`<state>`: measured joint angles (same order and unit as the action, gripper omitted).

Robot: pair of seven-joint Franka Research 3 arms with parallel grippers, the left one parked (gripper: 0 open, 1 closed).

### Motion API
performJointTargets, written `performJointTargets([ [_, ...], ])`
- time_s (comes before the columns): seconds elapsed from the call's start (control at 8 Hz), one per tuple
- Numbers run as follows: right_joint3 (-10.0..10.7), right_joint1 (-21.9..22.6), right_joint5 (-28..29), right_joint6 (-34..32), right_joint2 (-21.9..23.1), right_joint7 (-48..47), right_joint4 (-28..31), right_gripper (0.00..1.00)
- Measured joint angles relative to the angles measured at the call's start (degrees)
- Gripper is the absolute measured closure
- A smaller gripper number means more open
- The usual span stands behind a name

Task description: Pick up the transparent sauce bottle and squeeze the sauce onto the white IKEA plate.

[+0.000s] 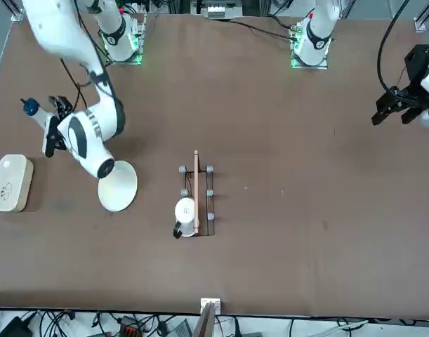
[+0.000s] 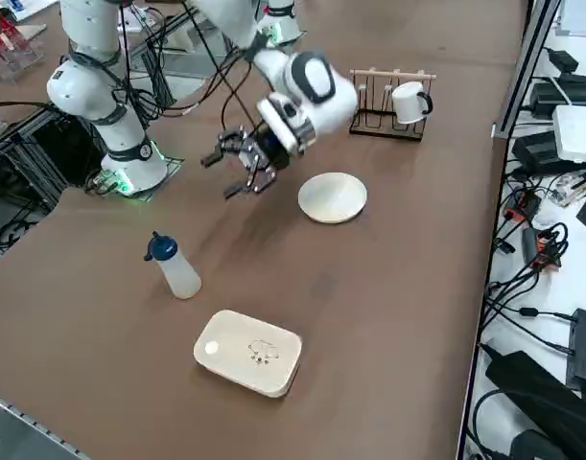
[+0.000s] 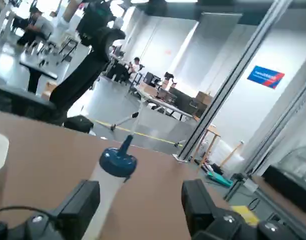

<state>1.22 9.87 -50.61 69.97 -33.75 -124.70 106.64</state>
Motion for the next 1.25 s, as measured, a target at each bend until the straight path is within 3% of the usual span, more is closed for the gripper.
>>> performJointTargets([
  [0.5,0.3,-4.6,-3.6,5.7,-9.3,-17.2,0.4,0.01],
  [1.25,0.4,-11.2,-9.3,8.4,-10.1,-27.8,3.8,0.01],
])
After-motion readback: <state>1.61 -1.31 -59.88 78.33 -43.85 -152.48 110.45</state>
